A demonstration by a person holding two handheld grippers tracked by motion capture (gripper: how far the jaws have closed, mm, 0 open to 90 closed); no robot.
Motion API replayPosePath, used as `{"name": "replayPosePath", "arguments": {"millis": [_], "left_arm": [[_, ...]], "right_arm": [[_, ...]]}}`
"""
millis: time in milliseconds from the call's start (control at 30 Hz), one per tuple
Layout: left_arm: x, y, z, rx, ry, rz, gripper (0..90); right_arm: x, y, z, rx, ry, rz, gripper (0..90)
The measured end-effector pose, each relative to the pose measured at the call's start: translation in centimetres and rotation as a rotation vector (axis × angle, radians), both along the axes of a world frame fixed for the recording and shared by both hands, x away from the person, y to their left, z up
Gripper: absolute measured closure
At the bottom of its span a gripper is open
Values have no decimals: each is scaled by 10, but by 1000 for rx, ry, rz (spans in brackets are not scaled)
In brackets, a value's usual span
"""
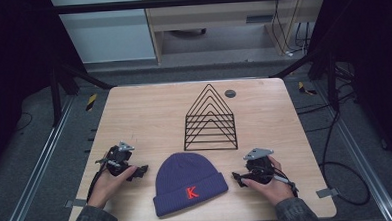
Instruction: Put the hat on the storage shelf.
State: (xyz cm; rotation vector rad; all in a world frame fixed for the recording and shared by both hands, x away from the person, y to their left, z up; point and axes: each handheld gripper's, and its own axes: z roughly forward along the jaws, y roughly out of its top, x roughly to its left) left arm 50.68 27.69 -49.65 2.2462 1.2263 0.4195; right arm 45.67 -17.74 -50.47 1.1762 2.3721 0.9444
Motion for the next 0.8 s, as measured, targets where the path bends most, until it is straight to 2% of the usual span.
{"name": "replayPosePath", "arguments": {"millis": [133, 200, 300, 367, 500, 567, 633, 667, 733, 800], "left_arm": [[1, 2, 1, -9, -7, -2, 19], [0, 3, 6, -39, -12, 2, 55], [-4, 1, 16, -68, -38, 2, 84], [-8, -2, 23, -98, -48, -8, 108], [-15, -13, 32, -121, -51, -44, 160], [-20, -24, 37, -143, -47, -79, 171], [-24, -42, 41, -127, -41, -128, 194], [-25, -47, 41, -141, -28, -143, 200], [-25, -53, 41, -150, -19, -160, 203], [-23, -63, 41, -132, -4, -177, 228]], "right_arm": [[1, 0, 1, -9, 8, 3, 132], [1, 1, 3, -19, 30, 6, 109], [0, 1, 5, -11, 18, 13, 122], [-2, 2, 8, -8, 15, 14, 164], [-4, 1, 12, -8, -1, 20, 215], [-6, 1, 14, -4, -11, 24, 247], [-9, 2, 17, 1, -15, 31, 275], [-10, 2, 17, -1, -20, 35, 283], [-10, 3, 18, 3, -19, 38, 291], [-12, 4, 20, 13, -25, 49, 303]]}}
